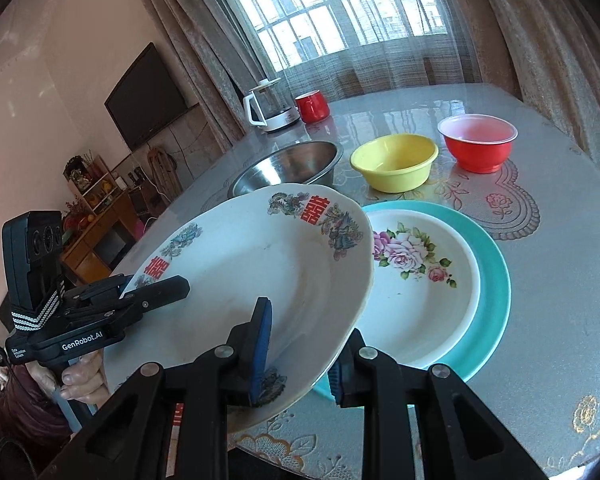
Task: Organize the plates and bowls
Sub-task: 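Carry the large plate with both tools over the teal and rose-patterned stack, then lower the large plate onto the stack and open both tools, then move both tools to the rim of the steel bowl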
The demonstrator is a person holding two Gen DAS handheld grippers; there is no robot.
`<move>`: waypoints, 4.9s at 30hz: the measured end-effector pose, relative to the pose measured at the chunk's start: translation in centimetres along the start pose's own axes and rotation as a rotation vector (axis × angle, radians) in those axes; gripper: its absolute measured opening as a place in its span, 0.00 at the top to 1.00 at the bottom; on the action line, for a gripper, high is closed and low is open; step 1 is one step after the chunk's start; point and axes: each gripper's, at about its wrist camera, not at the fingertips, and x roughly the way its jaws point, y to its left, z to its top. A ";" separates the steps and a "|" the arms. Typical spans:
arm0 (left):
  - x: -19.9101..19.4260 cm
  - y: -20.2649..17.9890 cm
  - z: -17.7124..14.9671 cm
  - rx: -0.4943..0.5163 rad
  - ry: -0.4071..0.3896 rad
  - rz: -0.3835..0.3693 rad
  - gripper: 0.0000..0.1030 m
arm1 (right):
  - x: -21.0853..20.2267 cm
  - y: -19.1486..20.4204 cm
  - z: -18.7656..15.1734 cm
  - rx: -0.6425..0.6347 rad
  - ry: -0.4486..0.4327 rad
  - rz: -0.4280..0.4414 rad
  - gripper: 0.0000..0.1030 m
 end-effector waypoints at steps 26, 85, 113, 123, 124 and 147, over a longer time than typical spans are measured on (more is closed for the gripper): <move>9.0 -3.5 1.9 -0.010 0.119 0.005 0.68 | 1.4 -7.3 0.2 0.003 0.050 -0.224 0.69; 5.7 -5.8 0.5 -0.025 0.052 0.198 0.66 | -7.8 -5.3 -2.5 0.177 -0.243 -0.301 0.58; 3.3 12.0 3.2 -0.220 -0.039 0.219 0.62 | 7.5 2.0 9.0 0.166 0.011 -0.078 0.58; 4.7 15.4 6.1 -0.232 -0.015 0.272 0.62 | 11.2 -0.7 11.4 0.309 0.062 -0.048 0.58; 5.0 15.8 6.4 -0.254 0.000 0.264 0.62 | 11.5 -1.2 11.6 0.343 0.071 -0.022 0.58; 11.5 14.8 10.0 -0.162 0.046 0.165 0.77 | 18.0 -0.9 13.1 0.172 0.168 -0.166 0.73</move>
